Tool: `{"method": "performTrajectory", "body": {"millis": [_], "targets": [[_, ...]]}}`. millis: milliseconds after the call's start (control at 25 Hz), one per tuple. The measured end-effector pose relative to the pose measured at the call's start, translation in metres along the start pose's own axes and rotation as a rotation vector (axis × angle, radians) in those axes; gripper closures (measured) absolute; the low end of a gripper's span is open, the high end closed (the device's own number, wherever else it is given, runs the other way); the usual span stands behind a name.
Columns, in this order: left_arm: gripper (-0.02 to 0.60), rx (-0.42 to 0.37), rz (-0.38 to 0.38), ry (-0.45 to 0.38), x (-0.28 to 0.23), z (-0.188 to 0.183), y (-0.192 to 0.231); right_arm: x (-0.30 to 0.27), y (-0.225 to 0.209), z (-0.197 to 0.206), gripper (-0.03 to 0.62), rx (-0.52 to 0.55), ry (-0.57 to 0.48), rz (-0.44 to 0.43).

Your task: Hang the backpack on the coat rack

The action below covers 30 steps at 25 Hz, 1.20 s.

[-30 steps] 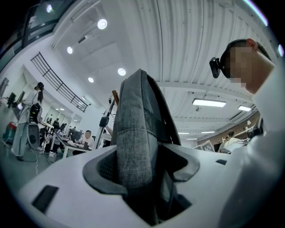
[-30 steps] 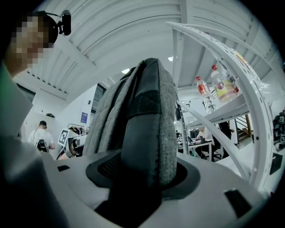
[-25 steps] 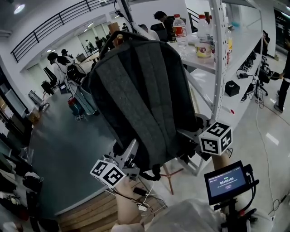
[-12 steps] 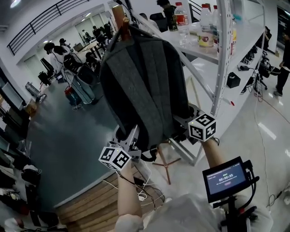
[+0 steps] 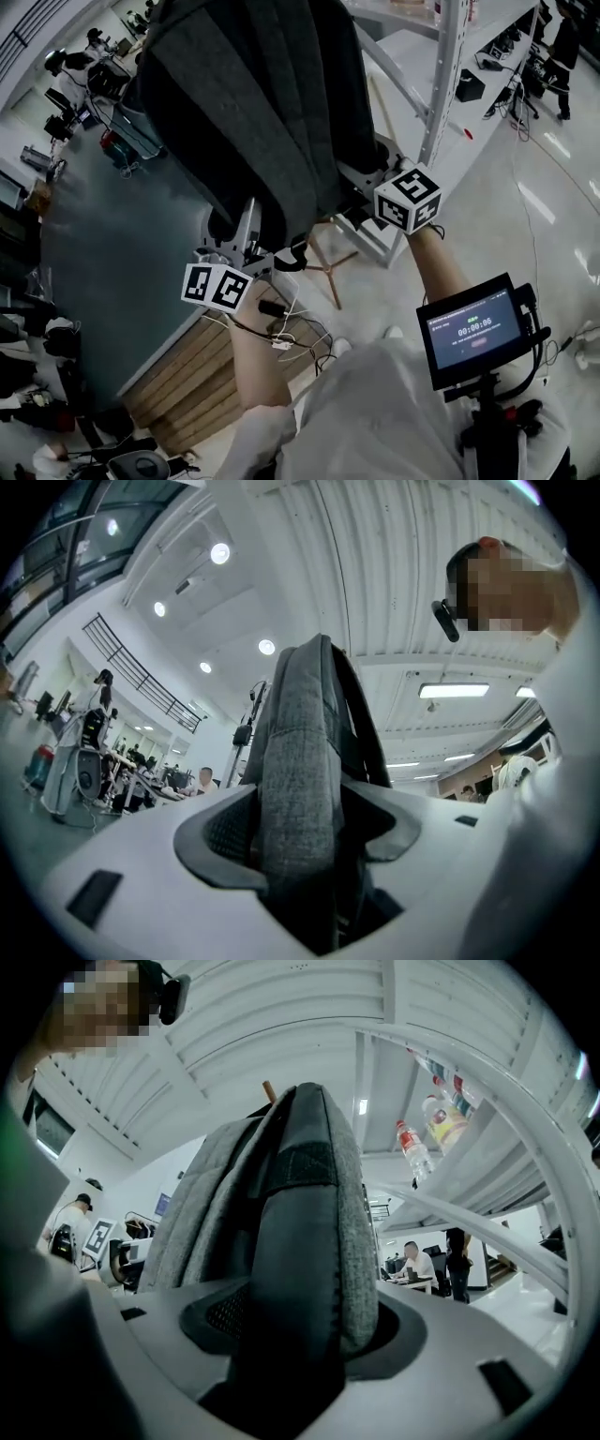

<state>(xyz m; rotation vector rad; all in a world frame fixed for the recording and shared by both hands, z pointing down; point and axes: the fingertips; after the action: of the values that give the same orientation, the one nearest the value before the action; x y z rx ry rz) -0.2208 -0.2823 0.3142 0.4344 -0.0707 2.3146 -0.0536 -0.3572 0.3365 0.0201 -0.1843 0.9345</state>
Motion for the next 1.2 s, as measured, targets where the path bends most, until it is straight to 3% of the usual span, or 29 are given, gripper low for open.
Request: {"method": "performTrajectory", "body": {"millis": [120,240,280,360,400,440,480,520,600,760,920,1040,1200], "targets": [[0.304,-0.082,-0.093,0.010,0.013,-0.003,-0.006,0.005,0.005,0.003,0.327,-0.009,-0.005,0.024],[0.305,-0.179,-0.299,-0.008,0.041,-0.014,-0.014,0.002,0.018,0.004,0.326,-0.059,-0.002,-0.021],[0.305,-0.237,-0.400,-0.024,0.053,-0.018,-0.020,0.002,0.022,0.005,0.326,-0.075,0.000,-0.041],[0.308,-0.440,-0.556,-0.050,0.070,-0.028,-0.049,0.006,0.027,0.010,0.325,-0.090,0.002,-0.056],[0.318,-0.569,-0.575,-0.058,0.069,-0.033,-0.069,0.009,0.028,0.012,0.325,-0.089,-0.002,-0.050],[0.330,-0.684,-0.543,-0.060,0.062,-0.037,-0.090,0.010,0.028,0.014,0.324,-0.084,-0.011,-0.039],[0.341,-0.759,-0.470,-0.047,0.048,-0.035,-0.107,0.012,0.028,0.015,0.324,-0.079,-0.023,-0.025],[0.345,-0.783,-0.381,-0.014,0.031,-0.028,-0.117,0.014,0.028,0.015,0.324,-0.075,-0.038,-0.012],[0.353,-0.735,-0.268,0.082,0.004,-0.006,-0.115,0.019,0.026,0.016,0.312,-0.074,-0.071,0.011],[0.368,-0.728,-0.365,0.234,-0.012,0.019,-0.074,0.034,0.025,0.018,0.299,-0.104,-0.132,0.032],[0.379,-0.514,-0.358,0.185,-0.014,0.024,-0.055,0.072,0.016,-0.003,0.300,-0.200,-0.272,0.026],[0.390,-0.499,-0.366,0.203,-0.015,0.028,-0.050,0.114,0.002,-0.030,0.301,-0.278,-0.414,0.061],[0.390,-0.444,-0.302,0.232,-0.015,0.038,-0.054,0.131,0.005,-0.049,0.306,-0.130,-0.349,0.084]]}}
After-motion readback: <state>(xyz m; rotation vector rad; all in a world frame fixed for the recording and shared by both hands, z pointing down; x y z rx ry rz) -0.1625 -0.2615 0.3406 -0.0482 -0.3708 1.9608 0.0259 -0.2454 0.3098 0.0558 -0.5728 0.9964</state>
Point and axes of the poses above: the fingertips, and each gripper's own axes: x backward along the fingers, y to its left, z out of its underside, and after that the axes turned 13 degrees about z, right-handed
